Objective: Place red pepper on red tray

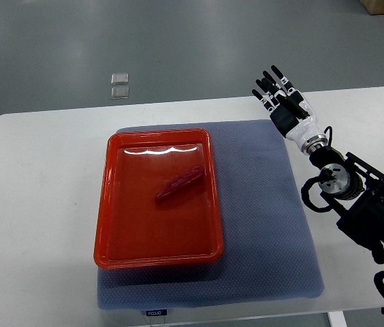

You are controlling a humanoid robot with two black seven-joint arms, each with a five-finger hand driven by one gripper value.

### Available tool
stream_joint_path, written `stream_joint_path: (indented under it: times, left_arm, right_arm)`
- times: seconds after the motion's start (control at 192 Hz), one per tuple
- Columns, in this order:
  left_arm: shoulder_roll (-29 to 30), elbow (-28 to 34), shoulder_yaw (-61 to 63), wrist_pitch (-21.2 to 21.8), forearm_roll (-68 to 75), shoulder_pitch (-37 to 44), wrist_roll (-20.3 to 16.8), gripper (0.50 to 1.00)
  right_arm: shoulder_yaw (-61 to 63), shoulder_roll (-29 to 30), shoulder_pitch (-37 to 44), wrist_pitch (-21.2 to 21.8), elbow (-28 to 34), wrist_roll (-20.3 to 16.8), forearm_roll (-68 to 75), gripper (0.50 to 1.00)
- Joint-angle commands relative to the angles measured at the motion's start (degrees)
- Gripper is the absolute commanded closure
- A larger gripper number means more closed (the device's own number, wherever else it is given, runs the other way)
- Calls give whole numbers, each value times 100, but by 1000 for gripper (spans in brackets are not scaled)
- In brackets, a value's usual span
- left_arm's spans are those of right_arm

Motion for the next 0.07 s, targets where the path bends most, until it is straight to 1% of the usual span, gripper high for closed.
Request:
stream_joint_path:
  times: [0.0, 0.062]
  left_arm:
    - [0, 5, 0, 0, 0, 0, -1, 500]
    - [0, -3, 0, 0, 0, 0, -1, 500]
  right_arm:
    - [5, -17, -106, 27, -2, -1, 37, 583]
    - [-4, -17, -132, 36, -2, -1, 37, 583]
